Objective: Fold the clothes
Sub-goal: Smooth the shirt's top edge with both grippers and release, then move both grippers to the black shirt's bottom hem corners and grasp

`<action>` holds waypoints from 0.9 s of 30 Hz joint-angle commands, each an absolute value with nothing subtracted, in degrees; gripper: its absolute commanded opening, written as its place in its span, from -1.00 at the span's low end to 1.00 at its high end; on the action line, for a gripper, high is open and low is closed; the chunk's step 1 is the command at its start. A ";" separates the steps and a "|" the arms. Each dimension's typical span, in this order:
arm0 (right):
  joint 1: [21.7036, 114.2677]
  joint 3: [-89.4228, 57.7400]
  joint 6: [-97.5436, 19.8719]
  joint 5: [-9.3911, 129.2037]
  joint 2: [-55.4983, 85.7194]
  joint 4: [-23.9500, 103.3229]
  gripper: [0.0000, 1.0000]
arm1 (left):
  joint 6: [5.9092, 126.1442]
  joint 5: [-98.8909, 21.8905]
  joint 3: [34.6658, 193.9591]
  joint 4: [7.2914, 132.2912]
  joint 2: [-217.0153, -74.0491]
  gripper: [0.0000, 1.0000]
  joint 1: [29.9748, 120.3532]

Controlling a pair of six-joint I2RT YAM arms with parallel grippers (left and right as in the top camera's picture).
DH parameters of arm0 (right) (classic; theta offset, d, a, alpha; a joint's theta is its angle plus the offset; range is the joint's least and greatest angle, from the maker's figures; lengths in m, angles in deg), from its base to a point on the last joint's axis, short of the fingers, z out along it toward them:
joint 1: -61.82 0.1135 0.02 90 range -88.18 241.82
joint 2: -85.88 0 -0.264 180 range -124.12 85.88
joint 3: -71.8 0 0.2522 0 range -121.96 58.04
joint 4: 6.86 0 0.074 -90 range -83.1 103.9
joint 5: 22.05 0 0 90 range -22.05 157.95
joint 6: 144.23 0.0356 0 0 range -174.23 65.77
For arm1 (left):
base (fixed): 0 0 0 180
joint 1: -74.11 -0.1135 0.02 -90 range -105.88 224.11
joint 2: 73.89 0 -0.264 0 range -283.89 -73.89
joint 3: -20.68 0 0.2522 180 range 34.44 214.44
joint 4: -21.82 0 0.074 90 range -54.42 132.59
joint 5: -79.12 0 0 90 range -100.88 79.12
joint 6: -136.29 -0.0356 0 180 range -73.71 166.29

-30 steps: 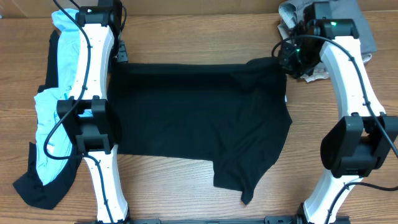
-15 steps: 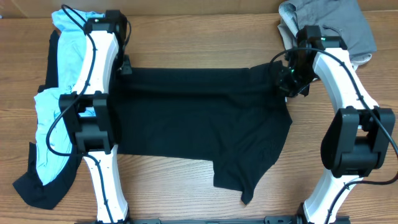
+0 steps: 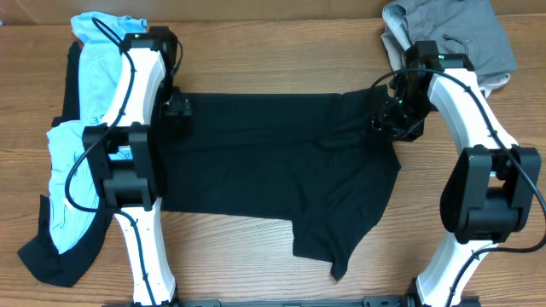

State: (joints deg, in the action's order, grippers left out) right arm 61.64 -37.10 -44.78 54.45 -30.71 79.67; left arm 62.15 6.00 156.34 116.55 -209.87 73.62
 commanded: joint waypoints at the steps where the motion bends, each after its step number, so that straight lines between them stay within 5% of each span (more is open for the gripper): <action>1: 61.57 -41.93 -44.21 54.58 -22.93 80.88 0.13 | 61.67 3.71 169.17 120.69 -207.68 0.99 73.40; 9: 61.59 -44.53 -43.84 54.02 -5.71 85.01 0.35 | 61.67 1.00 188.32 130.28 -198.63 1.00 73.51; 15: 62.25 -44.53 -42.35 53.56 3.08 88.37 0.24 | 59.42 -3.29 187.60 132.38 -189.37 1.00 75.00; 27: 66.03 -39.57 -38.73 56.73 18.47 94.71 0.22 | 71.48 7.31 155.84 131.92 -167.20 1.00 81.25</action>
State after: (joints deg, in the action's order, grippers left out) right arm 64.96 -42.56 -40.52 55.37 15.14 94.36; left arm 64.29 1.39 164.67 132.27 -172.12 81.23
